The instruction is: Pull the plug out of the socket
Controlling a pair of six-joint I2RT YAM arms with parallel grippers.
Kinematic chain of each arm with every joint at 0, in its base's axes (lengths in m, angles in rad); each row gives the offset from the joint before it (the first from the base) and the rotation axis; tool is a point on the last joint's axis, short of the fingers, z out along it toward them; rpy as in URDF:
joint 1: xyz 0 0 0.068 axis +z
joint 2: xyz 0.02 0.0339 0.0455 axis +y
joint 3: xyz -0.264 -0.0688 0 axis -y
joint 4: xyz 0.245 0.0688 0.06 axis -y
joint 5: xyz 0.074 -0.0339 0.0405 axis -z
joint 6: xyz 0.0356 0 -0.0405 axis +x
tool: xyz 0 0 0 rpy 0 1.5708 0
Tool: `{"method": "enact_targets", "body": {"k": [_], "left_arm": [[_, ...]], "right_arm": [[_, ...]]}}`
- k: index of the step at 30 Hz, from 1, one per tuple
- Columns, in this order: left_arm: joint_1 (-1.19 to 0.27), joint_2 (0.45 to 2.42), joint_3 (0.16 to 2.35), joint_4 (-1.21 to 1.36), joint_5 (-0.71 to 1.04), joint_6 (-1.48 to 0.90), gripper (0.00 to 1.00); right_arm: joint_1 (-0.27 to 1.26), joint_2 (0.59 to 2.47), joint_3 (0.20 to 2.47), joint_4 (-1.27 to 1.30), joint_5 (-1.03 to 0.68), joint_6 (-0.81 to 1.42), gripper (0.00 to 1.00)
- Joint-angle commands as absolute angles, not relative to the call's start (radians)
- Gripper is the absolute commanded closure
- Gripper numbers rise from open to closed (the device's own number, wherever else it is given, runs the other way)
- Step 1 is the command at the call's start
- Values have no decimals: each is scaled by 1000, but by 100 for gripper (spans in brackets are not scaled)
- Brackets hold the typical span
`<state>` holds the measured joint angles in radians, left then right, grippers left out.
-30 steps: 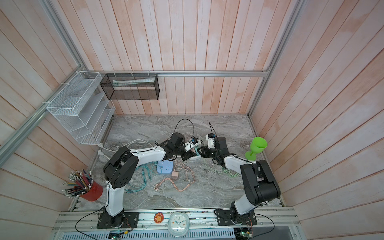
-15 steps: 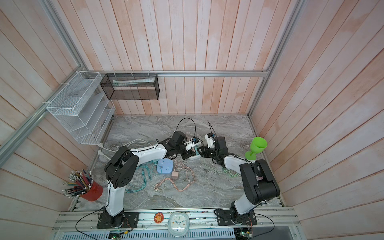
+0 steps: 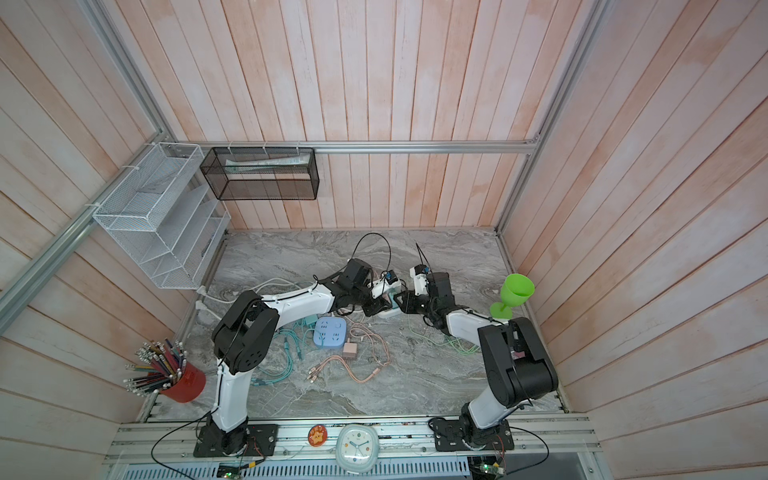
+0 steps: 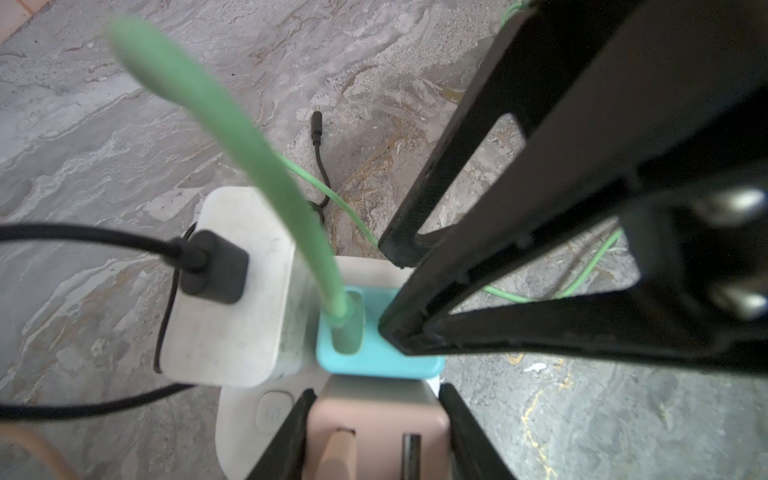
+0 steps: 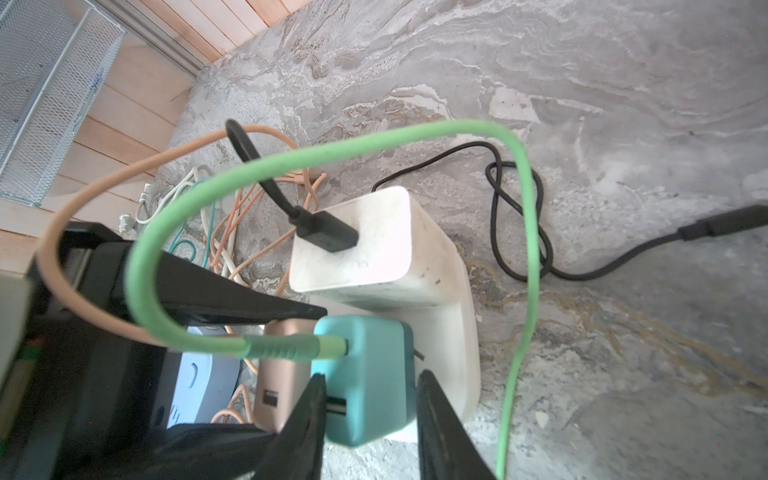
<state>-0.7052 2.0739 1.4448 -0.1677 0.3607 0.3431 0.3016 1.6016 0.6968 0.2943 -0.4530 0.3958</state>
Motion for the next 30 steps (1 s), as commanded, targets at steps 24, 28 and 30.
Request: {"method": "enact_targets", "body": {"k": [24,28,30], "left_arm": [[-749,2032,1442,9,266,396,81],[-742,2024,1452,10,279,385,81],[-729,2033,1475,-6,325,359,81]], "right_arm": [[345,1720,639,-44,-407,362,67],[346,1723,638,-43,-406,362,67],[345,1724,640,-44,-407,363,67]]}}
